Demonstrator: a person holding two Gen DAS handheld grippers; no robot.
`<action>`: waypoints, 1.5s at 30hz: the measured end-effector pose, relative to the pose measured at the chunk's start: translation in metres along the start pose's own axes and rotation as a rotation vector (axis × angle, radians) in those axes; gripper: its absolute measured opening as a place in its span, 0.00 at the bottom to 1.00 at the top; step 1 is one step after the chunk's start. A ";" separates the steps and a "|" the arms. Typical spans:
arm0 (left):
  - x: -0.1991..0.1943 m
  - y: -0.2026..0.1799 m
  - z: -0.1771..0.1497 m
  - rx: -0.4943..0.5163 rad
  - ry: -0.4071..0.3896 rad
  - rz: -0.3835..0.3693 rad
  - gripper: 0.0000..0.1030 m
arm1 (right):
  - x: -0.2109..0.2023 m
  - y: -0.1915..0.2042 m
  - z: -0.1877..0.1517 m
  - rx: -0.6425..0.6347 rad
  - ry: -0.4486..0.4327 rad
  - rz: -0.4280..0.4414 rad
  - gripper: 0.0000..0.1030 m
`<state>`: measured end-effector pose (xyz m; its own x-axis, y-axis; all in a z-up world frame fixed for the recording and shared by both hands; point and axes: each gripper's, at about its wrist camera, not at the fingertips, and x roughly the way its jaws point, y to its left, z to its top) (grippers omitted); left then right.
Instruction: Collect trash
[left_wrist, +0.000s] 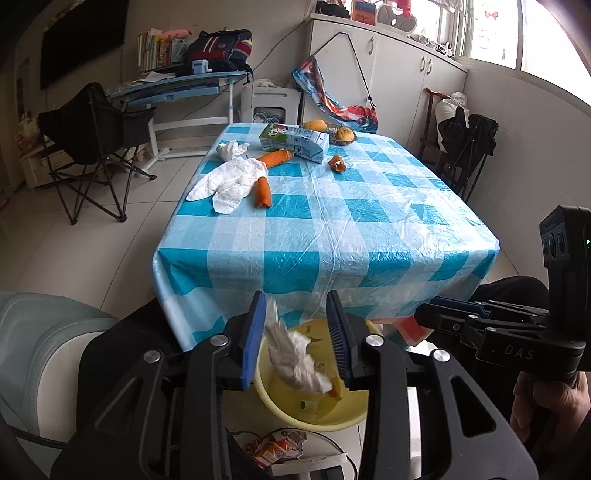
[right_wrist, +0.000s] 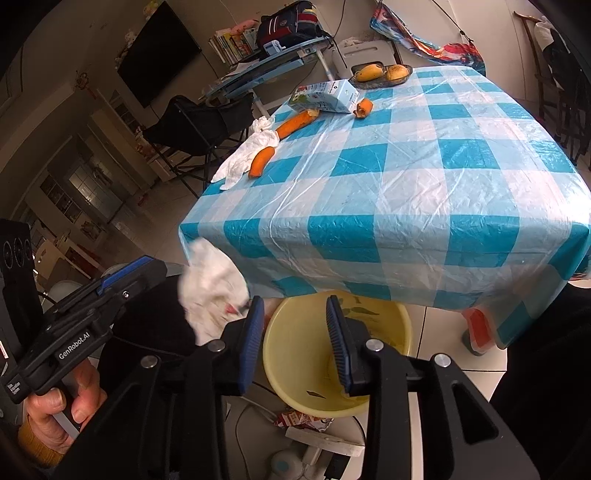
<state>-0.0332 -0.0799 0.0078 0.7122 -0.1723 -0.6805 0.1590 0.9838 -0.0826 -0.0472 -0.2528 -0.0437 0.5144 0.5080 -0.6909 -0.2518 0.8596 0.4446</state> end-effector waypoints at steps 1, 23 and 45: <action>-0.001 0.001 0.000 -0.002 -0.005 0.004 0.38 | 0.000 0.001 0.000 -0.002 0.001 -0.001 0.35; 0.030 0.063 0.014 -0.150 -0.051 0.153 0.80 | 0.062 -0.041 0.147 -0.184 -0.004 -0.241 0.72; 0.066 0.080 0.027 -0.204 -0.047 0.184 0.85 | 0.136 -0.072 0.214 -0.302 0.132 -0.322 0.93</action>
<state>0.0456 -0.0140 -0.0239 0.7483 0.0132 -0.6632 -0.1139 0.9875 -0.1088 0.2164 -0.2567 -0.0478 0.5013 0.1985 -0.8422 -0.3343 0.9422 0.0231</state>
